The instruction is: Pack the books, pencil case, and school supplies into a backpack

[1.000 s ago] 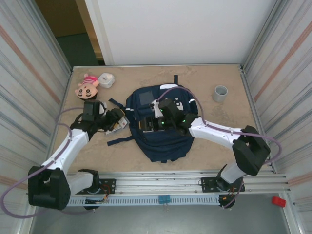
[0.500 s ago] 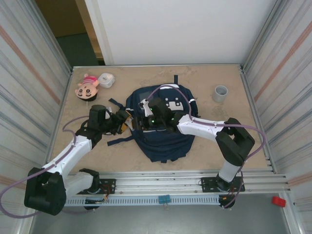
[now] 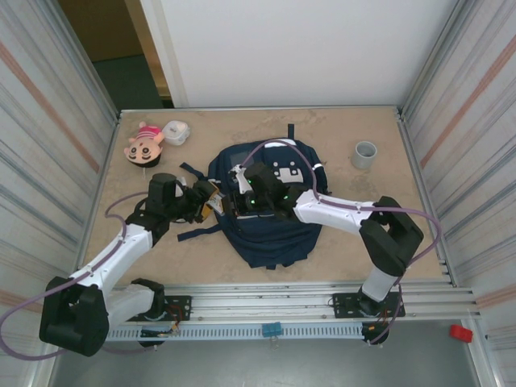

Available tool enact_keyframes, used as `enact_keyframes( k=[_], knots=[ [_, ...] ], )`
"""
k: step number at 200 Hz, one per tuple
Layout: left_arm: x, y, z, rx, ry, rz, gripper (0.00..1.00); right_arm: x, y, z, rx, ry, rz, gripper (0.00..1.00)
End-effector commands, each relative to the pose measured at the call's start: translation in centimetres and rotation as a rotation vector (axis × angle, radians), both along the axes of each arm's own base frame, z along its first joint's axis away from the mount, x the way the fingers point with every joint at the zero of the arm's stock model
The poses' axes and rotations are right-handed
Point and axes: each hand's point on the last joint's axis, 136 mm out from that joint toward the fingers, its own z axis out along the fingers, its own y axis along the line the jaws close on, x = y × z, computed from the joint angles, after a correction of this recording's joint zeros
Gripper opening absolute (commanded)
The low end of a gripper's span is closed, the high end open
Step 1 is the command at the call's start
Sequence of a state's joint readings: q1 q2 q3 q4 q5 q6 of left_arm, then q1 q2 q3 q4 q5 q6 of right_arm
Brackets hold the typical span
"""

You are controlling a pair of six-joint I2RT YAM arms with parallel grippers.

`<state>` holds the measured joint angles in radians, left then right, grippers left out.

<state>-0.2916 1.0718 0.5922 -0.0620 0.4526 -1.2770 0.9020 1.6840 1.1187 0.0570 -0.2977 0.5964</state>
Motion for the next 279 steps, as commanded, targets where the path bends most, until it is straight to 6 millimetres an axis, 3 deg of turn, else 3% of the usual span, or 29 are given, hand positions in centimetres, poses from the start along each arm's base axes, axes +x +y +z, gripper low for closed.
enact_keyframes(
  k=[1, 26, 53, 81, 108, 123, 149, 190, 250, 265, 279],
  knots=[
    [0.4, 0.4, 1.6, 0.087, -0.064, -0.020, 0.70, 0.3, -2.8, 2.5, 0.024, -0.030, -0.062, 0.13],
    [0.6, -0.2, 2.1, 0.231, -0.123, -0.106, 0.75, 0.4, -7.0, 2.4, 0.044, 0.012, -0.139, 0.13],
    [0.6, -3.1, 2.6, 0.415, -0.245, -0.289, 0.75, 0.9, -13.1, 2.9, 0.069, 0.066, -0.251, 0.13],
    [0.3, -7.3, 2.5, 0.626, -0.446, -0.572, 0.75, 1.8, -20.5, 3.7, 0.096, 0.143, -0.387, 0.12],
    [-1.7, -12.3, 1.7, 0.775, -0.694, -0.951, 0.76, 2.1, -25.3, 4.5, 0.143, 0.193, -0.461, 0.13],
    [-3.2, -14.2, 0.5, 0.848, -0.802, -1.156, 0.82, 2.1, -27.0, 4.3, 0.155, 0.230, -0.484, 0.12],
    [-4.4, -15.8, -1.7, 0.937, -0.914, -1.372, 0.87, 1.8, -28.4, 4.0, 0.151, 0.255, -0.501, 0.12],
    [-2.6, -16.3, -3.2, 1.043, -0.952, -1.413, 0.88, 1.5, -28.9, 3.7, 0.152, 0.257, -0.518, 0.12],
    [-3.1, -17.6, -5.3, 0.988, -0.955, -1.511, 0.90, 1.2, -29.3, 3.7, 0.153, 0.261, -0.534, 0.12],
    [-2.8, -17.6, -5.7, 1.010, -0.953, -1.506, 0.85, 1.1, -29.4, 3.7, 0.153, 0.262, -0.537, 0.12],
    [-1.9, -17.4, -5.8, 1.058, -0.940, -1.482, 0.66, 1.0, -29.5, 3.6, 0.153, 0.267, -0.543, 0.12]
  ],
)
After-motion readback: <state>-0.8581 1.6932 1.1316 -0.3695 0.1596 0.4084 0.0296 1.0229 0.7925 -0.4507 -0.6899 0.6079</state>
